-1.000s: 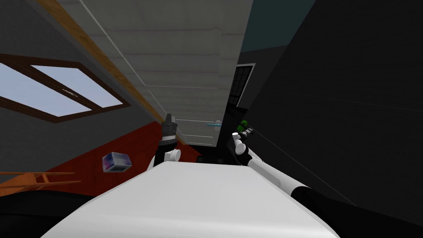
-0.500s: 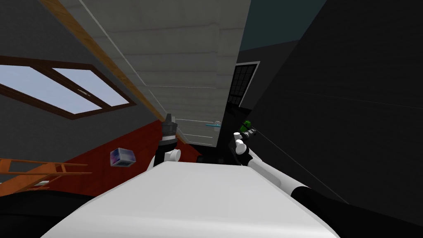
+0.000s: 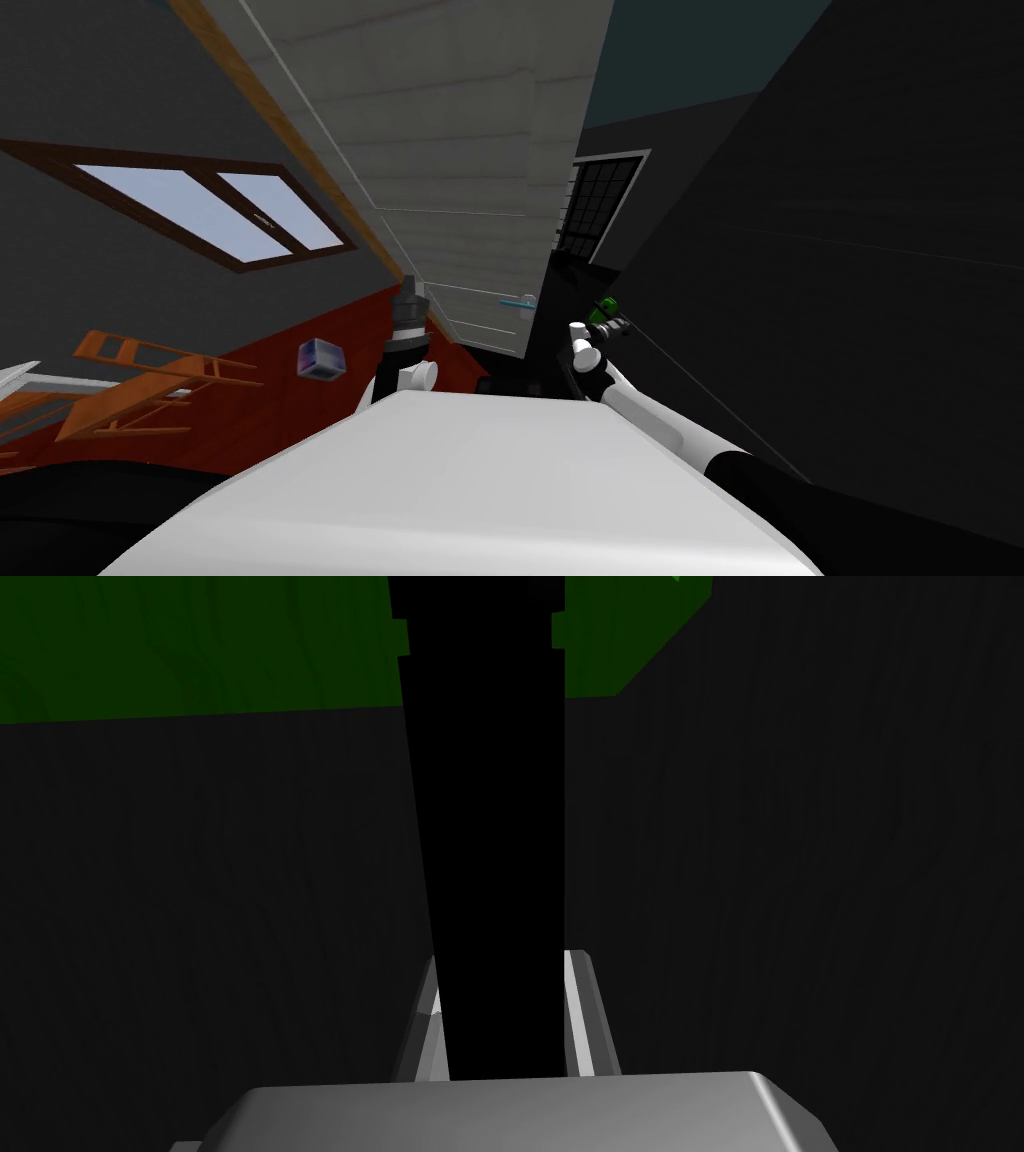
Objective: Push the door open
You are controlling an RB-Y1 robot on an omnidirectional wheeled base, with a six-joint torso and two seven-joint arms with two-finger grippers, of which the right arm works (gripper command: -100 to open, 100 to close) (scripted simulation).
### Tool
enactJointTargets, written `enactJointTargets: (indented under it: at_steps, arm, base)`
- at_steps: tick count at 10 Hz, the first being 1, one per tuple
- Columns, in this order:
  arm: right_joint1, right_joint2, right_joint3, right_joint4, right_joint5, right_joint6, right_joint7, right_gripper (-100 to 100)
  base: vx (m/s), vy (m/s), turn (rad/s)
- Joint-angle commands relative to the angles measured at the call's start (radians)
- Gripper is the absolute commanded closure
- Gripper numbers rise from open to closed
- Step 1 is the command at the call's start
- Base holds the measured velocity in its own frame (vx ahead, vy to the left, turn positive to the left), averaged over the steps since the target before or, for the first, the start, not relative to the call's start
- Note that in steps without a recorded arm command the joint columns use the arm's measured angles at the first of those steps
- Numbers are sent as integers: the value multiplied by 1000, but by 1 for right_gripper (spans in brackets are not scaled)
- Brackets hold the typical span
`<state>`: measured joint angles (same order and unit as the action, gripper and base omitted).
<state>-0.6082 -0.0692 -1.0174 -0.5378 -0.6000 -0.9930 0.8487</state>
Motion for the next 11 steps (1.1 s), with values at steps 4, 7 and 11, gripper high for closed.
enactJointTargets:
  at_steps: [4,7,11]
  arm:
    - [-9,-20,-50,-8,-28,-51,30,100]
    - [-11,-23,-78,-10,-45,-76,47,100]
    - [-17,-24,-137,-14,-82,-130,84,100]
  base:
    - [8,-86,140]
    - [8,-57,127]
    - [-1,-57,184]
